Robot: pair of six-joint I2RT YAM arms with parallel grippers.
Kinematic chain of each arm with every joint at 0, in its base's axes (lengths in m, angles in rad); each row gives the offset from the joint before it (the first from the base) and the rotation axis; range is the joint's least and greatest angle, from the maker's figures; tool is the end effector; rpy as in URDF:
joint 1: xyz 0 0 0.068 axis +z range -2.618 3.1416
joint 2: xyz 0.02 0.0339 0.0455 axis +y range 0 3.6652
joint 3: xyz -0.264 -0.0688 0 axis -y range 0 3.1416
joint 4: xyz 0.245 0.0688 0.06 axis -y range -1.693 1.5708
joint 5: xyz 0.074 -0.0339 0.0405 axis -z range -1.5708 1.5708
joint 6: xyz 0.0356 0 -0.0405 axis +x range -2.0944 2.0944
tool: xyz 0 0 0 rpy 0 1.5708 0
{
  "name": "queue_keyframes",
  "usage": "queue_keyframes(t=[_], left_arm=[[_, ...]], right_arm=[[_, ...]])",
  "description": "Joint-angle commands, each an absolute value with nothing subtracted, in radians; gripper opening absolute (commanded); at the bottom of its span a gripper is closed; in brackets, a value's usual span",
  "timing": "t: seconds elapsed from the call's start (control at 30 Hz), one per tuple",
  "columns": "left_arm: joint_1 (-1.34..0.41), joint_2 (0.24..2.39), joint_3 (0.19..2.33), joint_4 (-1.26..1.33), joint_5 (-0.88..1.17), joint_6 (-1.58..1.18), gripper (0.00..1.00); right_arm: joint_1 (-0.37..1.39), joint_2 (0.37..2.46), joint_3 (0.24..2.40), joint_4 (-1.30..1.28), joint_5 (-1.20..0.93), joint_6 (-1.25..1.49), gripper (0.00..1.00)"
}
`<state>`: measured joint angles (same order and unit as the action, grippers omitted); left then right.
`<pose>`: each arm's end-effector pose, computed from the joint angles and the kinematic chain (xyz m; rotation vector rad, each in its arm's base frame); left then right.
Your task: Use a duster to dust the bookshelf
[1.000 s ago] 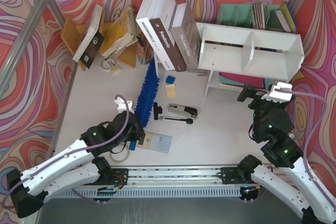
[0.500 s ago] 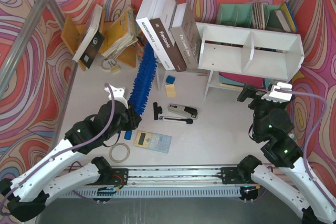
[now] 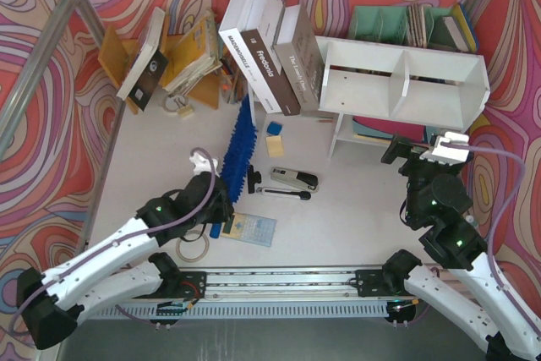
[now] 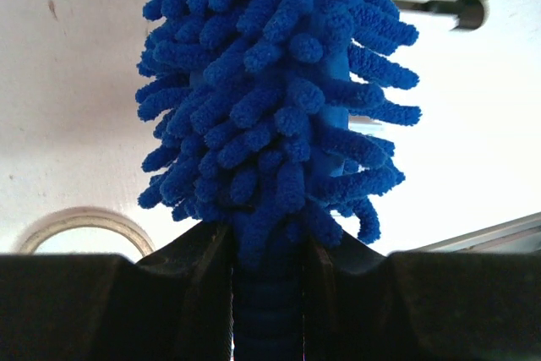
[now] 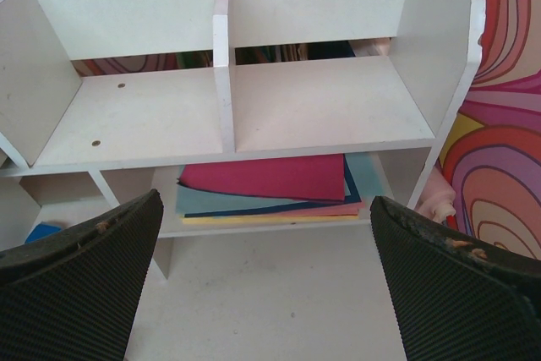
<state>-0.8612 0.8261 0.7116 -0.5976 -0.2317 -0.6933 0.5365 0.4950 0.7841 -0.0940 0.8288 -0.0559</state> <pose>0.1193 -0.1263 0.2682 0.0713 2.3210 -0.5522 0.1007 0.0294 0.3853 0.2798 1.4143 -0.1749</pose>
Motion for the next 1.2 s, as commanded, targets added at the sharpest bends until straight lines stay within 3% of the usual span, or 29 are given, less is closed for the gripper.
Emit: queue_keyframes(t=[0.0,0.33,0.73,1.17], left_arm=[[-0.861,0.865,0.640,-0.481,-0.169,-0.722,0.00],[-0.859,0.931,0.730,-0.550,-0.205,-0.664,0.00],[-0.857,0.810,0.981,-0.634,-0.334,-0.535,0.00],[-0.857,0.846,0.794,-0.573,-0.266,-0.625,0.00]], right_arm=[[0.537,0.500,0.783,-0.063,0.828,-0.059,0.99],[0.537,0.511,0.785,-0.061,0.824,-0.057,0.99],[0.537,0.509,0.785,-0.064,0.822,-0.056,0.99],[0.537,0.499,0.782,-0.066,0.827,-0.057,0.99]])
